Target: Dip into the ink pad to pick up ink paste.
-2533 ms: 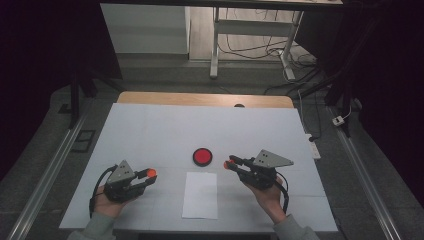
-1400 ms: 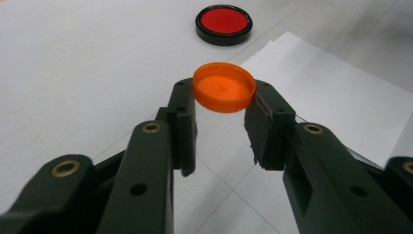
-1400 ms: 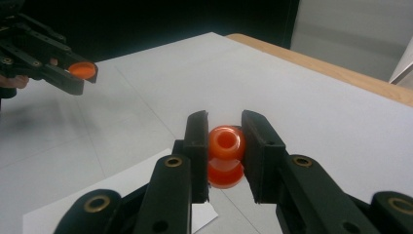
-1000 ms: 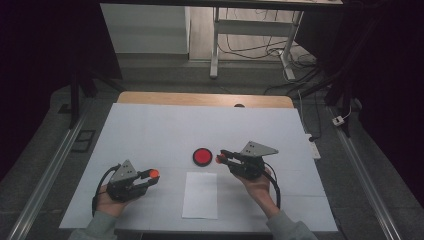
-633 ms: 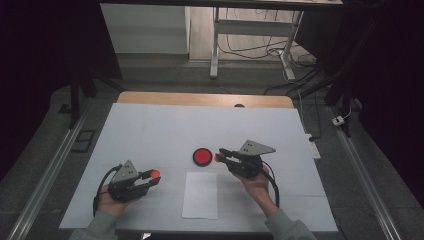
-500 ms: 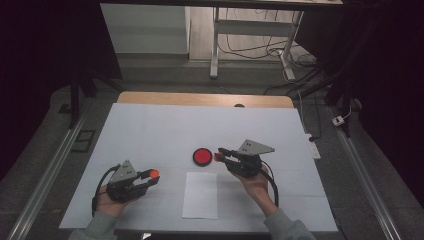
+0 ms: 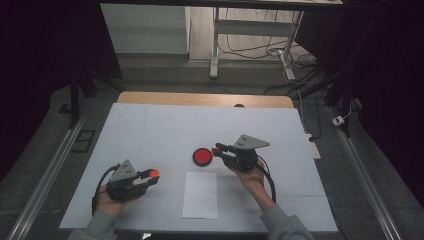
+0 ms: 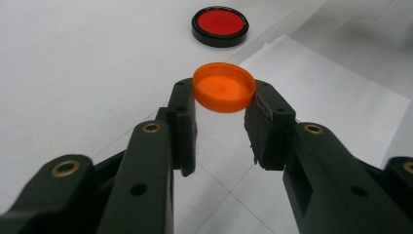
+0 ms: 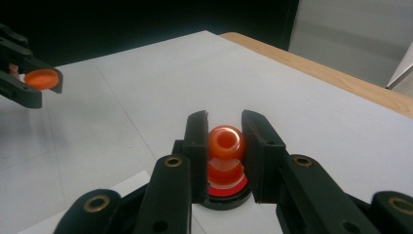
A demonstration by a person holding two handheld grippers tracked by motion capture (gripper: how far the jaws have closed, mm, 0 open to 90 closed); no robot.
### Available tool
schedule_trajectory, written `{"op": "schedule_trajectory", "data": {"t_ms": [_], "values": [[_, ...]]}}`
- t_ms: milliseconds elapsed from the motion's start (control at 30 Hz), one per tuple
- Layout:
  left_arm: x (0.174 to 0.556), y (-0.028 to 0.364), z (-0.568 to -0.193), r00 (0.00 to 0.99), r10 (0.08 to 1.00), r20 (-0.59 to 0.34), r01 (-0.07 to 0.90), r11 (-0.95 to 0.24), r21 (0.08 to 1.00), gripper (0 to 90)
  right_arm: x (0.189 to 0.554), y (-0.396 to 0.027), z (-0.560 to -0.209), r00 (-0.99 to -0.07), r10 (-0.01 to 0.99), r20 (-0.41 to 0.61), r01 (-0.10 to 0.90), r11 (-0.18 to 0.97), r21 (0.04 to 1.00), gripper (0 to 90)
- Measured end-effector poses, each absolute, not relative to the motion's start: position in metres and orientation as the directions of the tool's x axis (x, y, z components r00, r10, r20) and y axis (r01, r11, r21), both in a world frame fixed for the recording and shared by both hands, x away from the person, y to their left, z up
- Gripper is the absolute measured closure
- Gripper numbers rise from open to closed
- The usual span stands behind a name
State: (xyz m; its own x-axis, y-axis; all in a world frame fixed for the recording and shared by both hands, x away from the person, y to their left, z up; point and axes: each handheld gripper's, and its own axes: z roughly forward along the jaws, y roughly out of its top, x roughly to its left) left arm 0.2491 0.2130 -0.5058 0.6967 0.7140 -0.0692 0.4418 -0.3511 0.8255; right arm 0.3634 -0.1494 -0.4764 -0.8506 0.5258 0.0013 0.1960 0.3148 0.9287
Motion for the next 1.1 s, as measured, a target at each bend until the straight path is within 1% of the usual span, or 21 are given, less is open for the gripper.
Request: {"op": "schedule_trajectory", "data": {"t_ms": [233,400,667,1100], "values": [[0.249,0.213,-0.506,0.692,0.719,-0.067,0.441,-0.348,0.827,65.5,0.373,-0.146,-0.482,-0.846,0.533,0.013,0.219,0.324,0.92,72.3],[0.249,0.213,-0.506,0.689,0.722,-0.062,0.437,-0.346,0.83,65.5,0.38,-0.144,-0.484,-0.842,0.538,0.041,0.244,0.313,0.918,72.3],[0.249,0.211,-0.507,0.694,0.718,-0.057,0.437,-0.356,0.826,65.5,0.389,-0.131,-0.487,-0.849,0.527,0.052,0.262,0.334,0.906,72.3],[0.251,0.21,-0.508,0.7,0.712,-0.062,0.443,-0.364,0.819,65.5,0.396,-0.11,-0.499,-0.86,0.51,0.032,0.279,0.415,0.866,72.4]]}}
